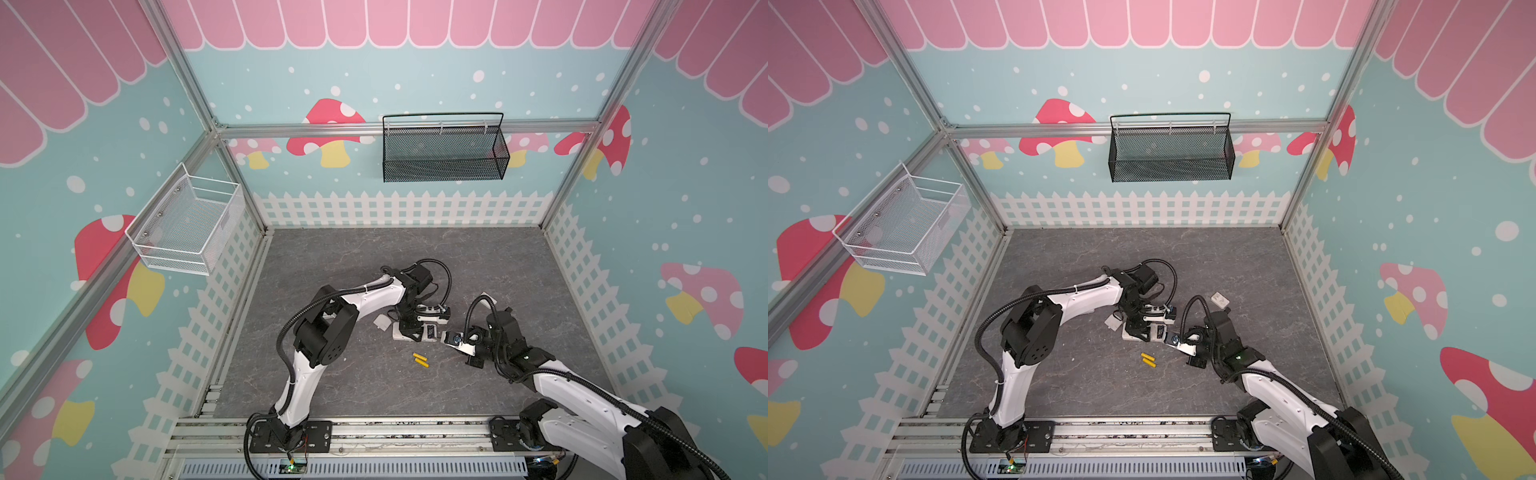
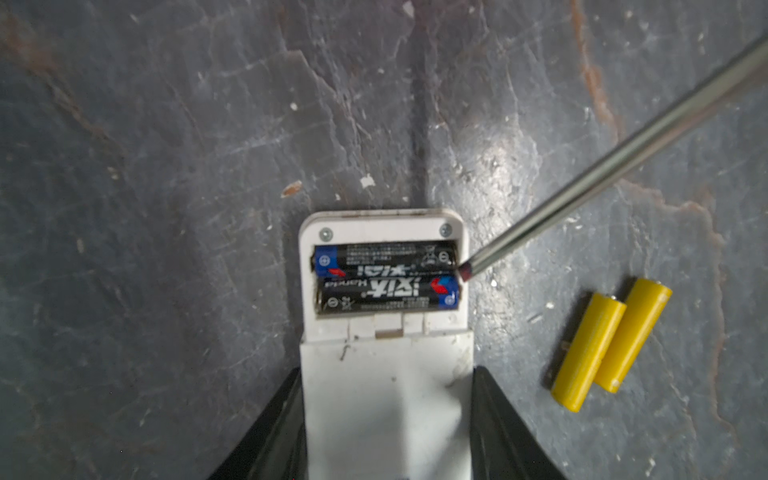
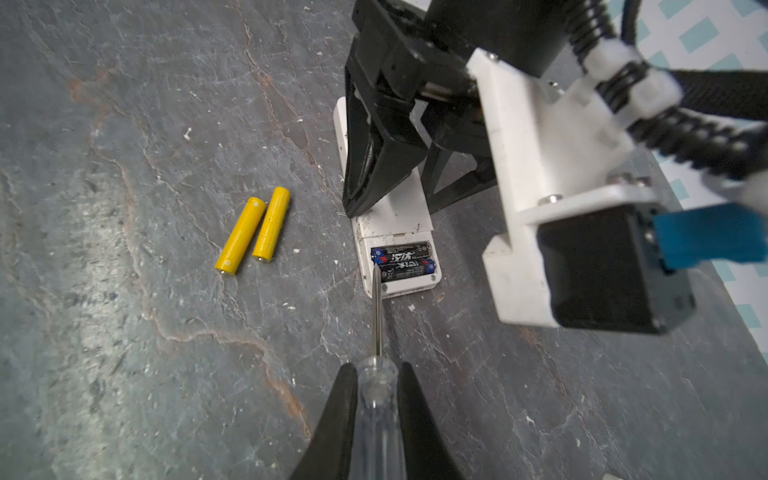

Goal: Unload the batteries from the remote control
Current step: 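Pry the upper black battery out of the remote with the screwdriver tip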

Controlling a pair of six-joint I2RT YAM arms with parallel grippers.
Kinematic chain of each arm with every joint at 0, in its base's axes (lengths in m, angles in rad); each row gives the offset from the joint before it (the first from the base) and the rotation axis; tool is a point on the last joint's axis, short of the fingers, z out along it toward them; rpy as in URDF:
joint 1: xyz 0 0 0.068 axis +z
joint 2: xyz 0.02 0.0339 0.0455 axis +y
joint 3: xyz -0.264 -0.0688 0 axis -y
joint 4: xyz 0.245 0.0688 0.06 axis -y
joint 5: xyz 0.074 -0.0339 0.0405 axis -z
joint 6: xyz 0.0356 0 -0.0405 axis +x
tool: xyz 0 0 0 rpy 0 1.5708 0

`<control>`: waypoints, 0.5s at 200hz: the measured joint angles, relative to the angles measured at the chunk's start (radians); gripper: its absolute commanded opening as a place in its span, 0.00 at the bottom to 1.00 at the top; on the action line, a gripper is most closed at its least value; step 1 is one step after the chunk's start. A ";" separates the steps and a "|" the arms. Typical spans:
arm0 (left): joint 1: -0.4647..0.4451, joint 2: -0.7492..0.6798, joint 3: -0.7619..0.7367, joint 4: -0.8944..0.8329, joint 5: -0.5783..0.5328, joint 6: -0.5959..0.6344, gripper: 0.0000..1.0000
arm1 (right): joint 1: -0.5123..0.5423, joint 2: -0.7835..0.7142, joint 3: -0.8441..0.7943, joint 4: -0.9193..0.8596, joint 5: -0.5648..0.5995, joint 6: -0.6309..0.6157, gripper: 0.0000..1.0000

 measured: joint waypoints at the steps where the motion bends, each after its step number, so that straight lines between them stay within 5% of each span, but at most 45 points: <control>1: 0.000 0.000 0.000 0.000 0.000 0.000 0.48 | 0.000 0.002 0.000 0.000 0.000 0.000 0.00; 100: -0.002 -0.002 -0.002 0.002 -0.005 0.003 0.48 | 0.000 0.018 0.031 -0.046 0.007 -0.016 0.00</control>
